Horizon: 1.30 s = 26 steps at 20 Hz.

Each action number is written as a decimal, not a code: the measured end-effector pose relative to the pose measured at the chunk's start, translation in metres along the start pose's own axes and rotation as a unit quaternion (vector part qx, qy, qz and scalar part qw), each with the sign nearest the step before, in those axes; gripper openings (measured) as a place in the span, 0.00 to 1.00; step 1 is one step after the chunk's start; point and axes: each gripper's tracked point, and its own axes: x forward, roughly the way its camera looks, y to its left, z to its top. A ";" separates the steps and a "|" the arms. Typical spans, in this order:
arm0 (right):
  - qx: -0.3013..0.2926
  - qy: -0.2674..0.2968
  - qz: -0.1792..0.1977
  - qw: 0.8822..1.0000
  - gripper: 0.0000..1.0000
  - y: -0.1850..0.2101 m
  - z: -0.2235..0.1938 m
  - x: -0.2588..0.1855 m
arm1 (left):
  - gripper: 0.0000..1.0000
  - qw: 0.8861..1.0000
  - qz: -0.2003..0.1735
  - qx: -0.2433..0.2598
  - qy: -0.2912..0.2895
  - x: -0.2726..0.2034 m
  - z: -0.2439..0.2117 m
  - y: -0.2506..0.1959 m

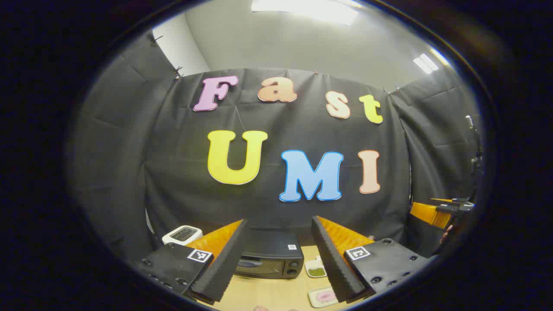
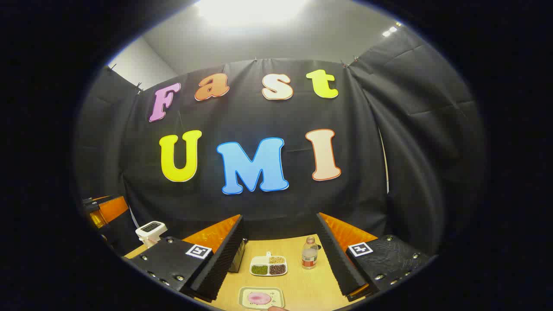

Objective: Open the electric oven with the left hand, put the food in, and close the electric oven.

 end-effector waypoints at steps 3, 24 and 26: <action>0.000 0.000 0.007 1.000 0.99 0.007 0.005 0.006 | 1.00 1.000 0.004 -0.003 -0.007 0.003 0.007 0.006; -0.024 0.024 0.004 0.999 0.99 0.024 -0.021 0.013 | 1.00 0.998 -0.016 0.009 0.055 0.064 -0.061 0.032; -0.029 0.035 -0.001 0.999 0.99 0.022 -0.029 0.013 | 1.00 0.996 -0.021 0.008 0.086 0.086 -0.087 0.039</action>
